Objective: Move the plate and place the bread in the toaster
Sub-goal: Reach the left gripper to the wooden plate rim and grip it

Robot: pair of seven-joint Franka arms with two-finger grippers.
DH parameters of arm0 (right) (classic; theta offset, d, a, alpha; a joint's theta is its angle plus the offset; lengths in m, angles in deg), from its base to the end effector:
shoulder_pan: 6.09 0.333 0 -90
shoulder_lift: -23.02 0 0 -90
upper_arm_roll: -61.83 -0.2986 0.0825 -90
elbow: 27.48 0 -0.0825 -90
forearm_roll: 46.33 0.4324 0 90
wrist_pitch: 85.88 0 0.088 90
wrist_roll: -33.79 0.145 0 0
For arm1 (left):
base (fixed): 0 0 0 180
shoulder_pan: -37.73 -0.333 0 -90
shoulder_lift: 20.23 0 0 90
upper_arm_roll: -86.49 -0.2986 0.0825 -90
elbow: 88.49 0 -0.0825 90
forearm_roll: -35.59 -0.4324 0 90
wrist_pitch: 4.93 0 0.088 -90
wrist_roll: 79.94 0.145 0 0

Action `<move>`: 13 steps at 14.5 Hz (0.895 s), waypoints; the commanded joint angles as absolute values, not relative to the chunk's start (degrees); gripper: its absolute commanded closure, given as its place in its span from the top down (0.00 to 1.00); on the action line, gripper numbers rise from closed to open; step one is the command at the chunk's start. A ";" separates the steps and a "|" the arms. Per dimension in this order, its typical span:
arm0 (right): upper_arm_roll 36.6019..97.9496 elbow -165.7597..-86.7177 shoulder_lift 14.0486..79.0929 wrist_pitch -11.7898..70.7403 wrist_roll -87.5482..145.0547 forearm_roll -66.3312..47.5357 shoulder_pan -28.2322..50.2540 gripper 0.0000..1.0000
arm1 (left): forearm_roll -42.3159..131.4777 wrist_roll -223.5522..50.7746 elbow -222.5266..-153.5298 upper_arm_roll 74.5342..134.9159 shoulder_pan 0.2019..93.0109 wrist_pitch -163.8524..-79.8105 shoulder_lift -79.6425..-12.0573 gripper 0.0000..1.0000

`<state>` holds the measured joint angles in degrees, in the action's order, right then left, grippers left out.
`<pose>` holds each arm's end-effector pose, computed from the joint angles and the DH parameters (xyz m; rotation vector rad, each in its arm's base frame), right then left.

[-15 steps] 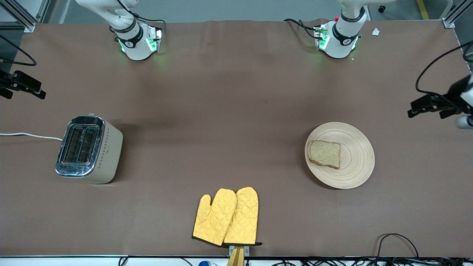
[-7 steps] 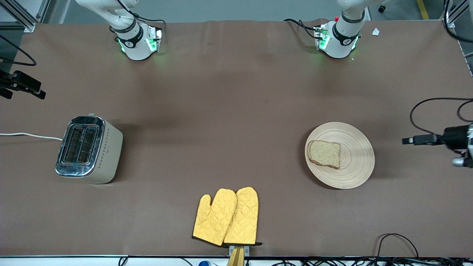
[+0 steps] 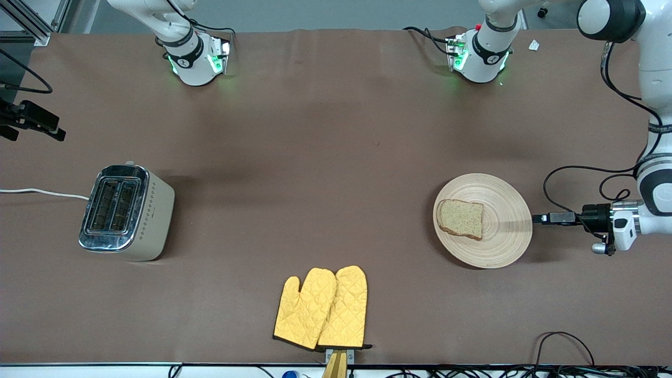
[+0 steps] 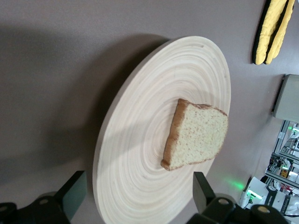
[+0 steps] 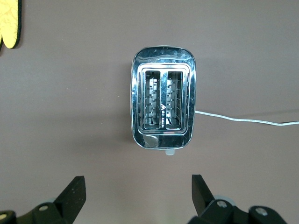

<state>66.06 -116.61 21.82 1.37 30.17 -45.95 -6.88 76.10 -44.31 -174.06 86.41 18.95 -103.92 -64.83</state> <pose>0.5894 -0.0512 0.5853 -3.1323 0.0378 0.0177 0.6634 0.1377 0.1258 2.3207 0.0269 -0.2035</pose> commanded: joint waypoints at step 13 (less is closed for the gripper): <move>65.52 -116.51 21.52 1.48 29.83 -46.33 -6.79 1.00 | 79.36 -27.73 -172.95 86.93 19.36 -107.15 -70.41 0.17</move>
<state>65.85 -116.61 21.82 1.40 30.13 -45.94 -6.72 79.18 -29.19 -173.59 86.83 19.28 -106.73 -69.91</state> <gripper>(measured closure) 0.000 0.639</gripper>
